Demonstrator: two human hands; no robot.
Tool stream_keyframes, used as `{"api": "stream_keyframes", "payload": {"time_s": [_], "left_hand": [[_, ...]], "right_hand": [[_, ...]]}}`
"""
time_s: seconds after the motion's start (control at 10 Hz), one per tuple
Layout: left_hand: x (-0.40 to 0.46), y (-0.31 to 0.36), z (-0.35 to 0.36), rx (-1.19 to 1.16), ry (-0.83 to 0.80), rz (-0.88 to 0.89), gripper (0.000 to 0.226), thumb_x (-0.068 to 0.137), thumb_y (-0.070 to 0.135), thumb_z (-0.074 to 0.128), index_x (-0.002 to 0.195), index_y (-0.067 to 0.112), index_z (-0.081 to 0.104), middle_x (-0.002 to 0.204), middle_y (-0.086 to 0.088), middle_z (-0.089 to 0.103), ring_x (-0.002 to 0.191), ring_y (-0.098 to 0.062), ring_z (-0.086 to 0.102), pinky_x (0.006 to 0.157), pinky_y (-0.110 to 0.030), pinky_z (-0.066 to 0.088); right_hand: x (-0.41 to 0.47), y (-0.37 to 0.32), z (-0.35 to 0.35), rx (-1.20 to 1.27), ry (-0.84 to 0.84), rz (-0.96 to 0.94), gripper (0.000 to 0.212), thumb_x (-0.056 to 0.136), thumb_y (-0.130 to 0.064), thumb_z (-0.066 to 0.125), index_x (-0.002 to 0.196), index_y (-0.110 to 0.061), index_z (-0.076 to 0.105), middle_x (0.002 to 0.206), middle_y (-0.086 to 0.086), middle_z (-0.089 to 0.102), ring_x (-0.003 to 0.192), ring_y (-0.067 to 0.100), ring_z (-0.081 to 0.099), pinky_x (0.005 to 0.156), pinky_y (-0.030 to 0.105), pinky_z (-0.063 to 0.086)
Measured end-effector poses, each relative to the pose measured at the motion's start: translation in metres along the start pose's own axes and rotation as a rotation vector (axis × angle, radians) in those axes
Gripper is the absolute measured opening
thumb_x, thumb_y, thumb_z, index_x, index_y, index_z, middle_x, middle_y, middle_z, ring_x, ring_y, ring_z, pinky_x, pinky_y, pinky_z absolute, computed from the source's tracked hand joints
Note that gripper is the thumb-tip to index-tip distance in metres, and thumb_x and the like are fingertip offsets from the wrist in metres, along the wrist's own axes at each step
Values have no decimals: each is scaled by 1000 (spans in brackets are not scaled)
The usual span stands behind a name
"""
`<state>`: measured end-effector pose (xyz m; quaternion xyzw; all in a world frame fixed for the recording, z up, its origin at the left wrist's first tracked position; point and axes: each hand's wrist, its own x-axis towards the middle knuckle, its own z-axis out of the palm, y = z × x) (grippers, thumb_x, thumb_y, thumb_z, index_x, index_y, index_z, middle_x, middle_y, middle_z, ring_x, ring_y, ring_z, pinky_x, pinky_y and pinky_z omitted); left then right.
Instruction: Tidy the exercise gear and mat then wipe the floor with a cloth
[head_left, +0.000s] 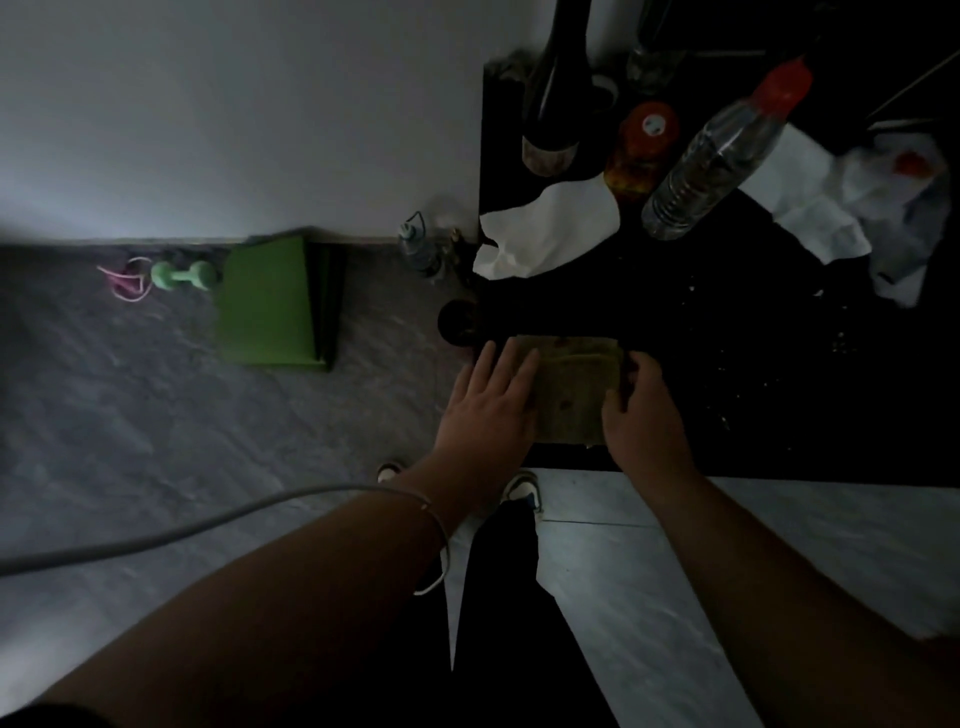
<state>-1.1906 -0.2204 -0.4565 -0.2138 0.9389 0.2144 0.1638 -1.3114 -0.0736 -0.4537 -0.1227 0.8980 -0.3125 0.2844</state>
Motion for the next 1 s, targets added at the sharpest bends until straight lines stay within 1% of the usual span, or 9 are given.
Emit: {"api": "stream_keyframes", "payload": {"time_s": [0.1, 0.2, 0.3, 0.4, 0.5, 0.7, 0.8, 0.9, 1.0], "left_hand": [[6, 5, 8, 9, 12, 3, 67, 99, 45, 35, 157, 26, 7, 166, -5, 1, 151, -28, -6, 123, -47, 5], [8, 9, 15, 43, 65, 13, 66, 99, 44, 33, 157, 25, 10, 165, -6, 4, 152, -28, -4, 123, -49, 7], [13, 11, 22, 82, 105, 27, 64, 99, 44, 25, 157, 21, 10, 165, -7, 4, 152, -26, -4, 123, -48, 8], [19, 12, 35, 85, 138, 51, 61, 101, 41, 27, 157, 18, 14, 165, -7, 7, 152, -24, -1, 123, -47, 7], [22, 9, 47, 83, 161, 73, 62, 100, 38, 32, 156, 16, 19, 164, -8, 13, 152, -24, 3, 122, -47, 10], [23, 7, 54, 145, 149, 83, 62, 102, 39, 30, 157, 16, 14, 165, -10, 9, 152, -26, -1, 122, -50, 8], [22, 10, 47, 166, 93, 63, 62, 103, 41, 25, 157, 18, 8, 165, -8, 5, 152, -25, -5, 121, -52, 5], [16, 8, 33, 152, 98, 47, 63, 101, 45, 27, 157, 24, 9, 165, -7, 6, 152, -26, -3, 121, -53, 3], [0, 2, 5, 87, 178, -8, 64, 100, 46, 32, 157, 25, 13, 165, -8, 9, 152, -27, -1, 121, -53, 6]], "right_hand": [[-4, 4, 2, -167, 112, -107, 45, 92, -14, 53, 137, -14, 45, 133, 9, 50, 121, 27, 51, 98, 38, 47], [-9, -1, 4, -331, 140, -294, 57, 89, -12, 52, 144, -10, 39, 150, 12, 37, 140, 28, 33, 115, 42, 34], [-9, -4, 13, -514, 50, -439, 62, 95, -22, 47, 153, -10, 27, 162, 12, 21, 150, 30, 14, 120, 47, 22], [-3, 6, 30, -683, -48, -483, 62, 101, -34, 34, 155, -8, 19, 163, 15, 15, 152, 31, 7, 121, 50, 17], [3, 22, 40, -736, -87, -472, 65, 100, -41, 23, 156, -8, 18, 163, 15, 15, 152, 31, 8, 121, 49, 17], [6, 30, 41, -777, -77, -512, 66, 101, -41, 21, 156, -5, 15, 163, 19, 13, 152, 31, 8, 123, 47, 14], [5, 24, 38, -808, -106, -487, 66, 101, -42, 20, 156, -6, 13, 163, 18, 12, 152, 31, 7, 123, 47, 13], [3, 14, 31, -817, -141, -453, 66, 101, -43, 21, 157, -8, 13, 164, 15, 11, 152, 29, 6, 123, 45, 11], [-4, -9, 23, -764, -111, -450, 67, 98, -42, 34, 156, -11, 18, 163, 14, 16, 151, 30, 11, 122, 48, 15]]}}
